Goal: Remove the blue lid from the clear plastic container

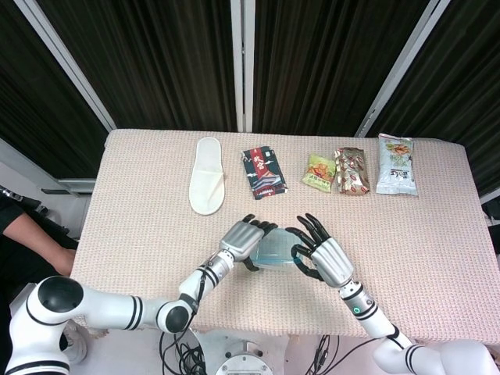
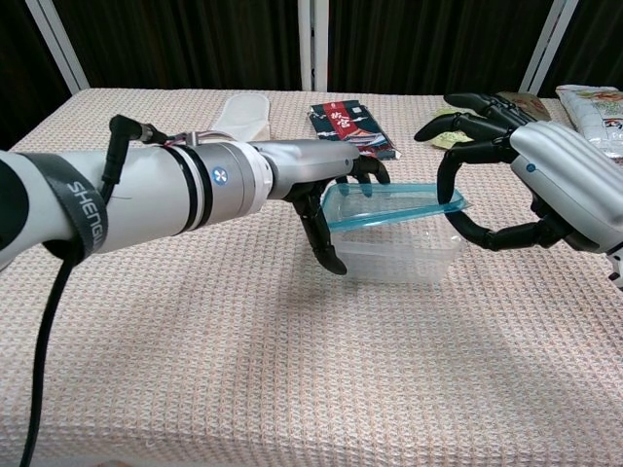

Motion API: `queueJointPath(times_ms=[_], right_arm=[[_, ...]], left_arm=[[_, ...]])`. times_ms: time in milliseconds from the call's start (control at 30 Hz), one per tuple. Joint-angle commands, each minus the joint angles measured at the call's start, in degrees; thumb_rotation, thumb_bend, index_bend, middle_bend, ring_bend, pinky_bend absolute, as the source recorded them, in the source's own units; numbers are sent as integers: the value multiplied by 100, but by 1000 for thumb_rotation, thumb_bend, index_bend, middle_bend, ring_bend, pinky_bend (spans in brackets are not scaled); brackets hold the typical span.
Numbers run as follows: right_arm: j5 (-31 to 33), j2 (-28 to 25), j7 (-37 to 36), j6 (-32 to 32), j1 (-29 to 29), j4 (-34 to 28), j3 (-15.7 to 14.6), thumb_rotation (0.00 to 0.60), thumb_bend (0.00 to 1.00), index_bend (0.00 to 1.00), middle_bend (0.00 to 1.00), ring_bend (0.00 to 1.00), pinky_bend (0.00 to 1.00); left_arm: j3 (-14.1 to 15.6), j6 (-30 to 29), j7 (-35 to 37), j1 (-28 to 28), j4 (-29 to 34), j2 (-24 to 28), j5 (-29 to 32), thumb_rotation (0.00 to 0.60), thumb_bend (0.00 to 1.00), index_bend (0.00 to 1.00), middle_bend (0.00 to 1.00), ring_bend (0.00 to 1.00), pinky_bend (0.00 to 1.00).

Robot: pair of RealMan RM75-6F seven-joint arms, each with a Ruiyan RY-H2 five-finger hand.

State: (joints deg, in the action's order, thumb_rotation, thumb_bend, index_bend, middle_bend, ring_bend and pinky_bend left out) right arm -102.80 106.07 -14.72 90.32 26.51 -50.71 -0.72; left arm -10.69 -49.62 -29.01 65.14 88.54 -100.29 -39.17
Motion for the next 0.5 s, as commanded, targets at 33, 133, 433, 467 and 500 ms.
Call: queueJointPath(times_ms=[33,133,433,467,500], right_arm=[[-7,46,-30,19,10,48,-15,600,395,658,224,0,0],[-3,100,-48,99,-2,142,-4,600,397,723,232,0,0],[-9,265,-126,272,50,474,46,600,397,805,245,1,0],[-7,280,-135,279,57,505,48,600,397,808,245,2,0],[-3,310,-164,306,49,552,44,600,398,812,246,2,0]], left_arm=[[15,-20,9,-23,66,44,-47,600,0,123,168,83,83],[27,-89,72,-83,123,70,-163,600,0,86,89,15,54],[128,-289,180,-284,186,143,-582,600,0,18,0,0,0],[138,-277,177,-294,204,167,-587,600,0,17,0,0,0],[141,-276,188,-313,228,192,-601,600,0,15,0,0,0]])
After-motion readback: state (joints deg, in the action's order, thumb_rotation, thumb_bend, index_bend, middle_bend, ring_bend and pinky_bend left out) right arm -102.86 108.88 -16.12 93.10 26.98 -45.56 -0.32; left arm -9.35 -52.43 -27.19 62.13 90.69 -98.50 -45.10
